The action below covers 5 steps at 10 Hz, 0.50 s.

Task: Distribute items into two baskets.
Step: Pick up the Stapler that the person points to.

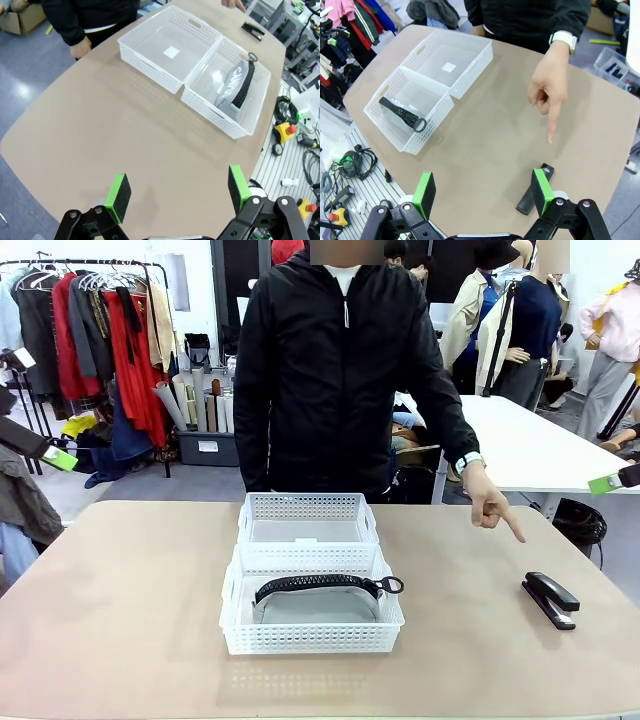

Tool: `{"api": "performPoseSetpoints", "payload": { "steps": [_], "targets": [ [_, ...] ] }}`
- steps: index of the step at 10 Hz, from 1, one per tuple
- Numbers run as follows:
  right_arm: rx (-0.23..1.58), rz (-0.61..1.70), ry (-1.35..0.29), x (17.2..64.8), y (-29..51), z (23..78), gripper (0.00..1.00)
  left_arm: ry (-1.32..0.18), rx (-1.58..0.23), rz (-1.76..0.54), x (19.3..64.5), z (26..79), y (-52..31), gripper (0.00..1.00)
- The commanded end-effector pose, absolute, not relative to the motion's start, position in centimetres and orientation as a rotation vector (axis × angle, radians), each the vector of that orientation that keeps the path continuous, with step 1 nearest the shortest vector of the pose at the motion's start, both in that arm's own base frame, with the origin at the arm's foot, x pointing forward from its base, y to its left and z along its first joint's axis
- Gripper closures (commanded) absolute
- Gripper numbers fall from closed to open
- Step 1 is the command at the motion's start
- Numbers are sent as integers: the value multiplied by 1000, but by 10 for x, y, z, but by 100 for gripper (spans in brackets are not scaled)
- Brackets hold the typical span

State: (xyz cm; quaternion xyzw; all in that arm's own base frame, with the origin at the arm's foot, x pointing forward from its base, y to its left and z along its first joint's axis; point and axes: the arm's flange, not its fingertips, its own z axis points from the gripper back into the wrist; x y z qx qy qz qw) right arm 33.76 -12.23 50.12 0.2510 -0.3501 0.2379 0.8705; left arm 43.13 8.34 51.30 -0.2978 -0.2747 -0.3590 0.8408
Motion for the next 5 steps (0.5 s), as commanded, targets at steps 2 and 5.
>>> {"api": "performPoseSetpoints", "payload": {
  "steps": [2, 5],
  "targets": [
    [532, 502, -738, 337, -122, 502, 0, -580, -625, -757, 431, 513, 84, 0],
    [532, 502, -738, 337, -122, 502, 0, -580, -625, -757, 431, 513, 84, 0]
  ]
}}
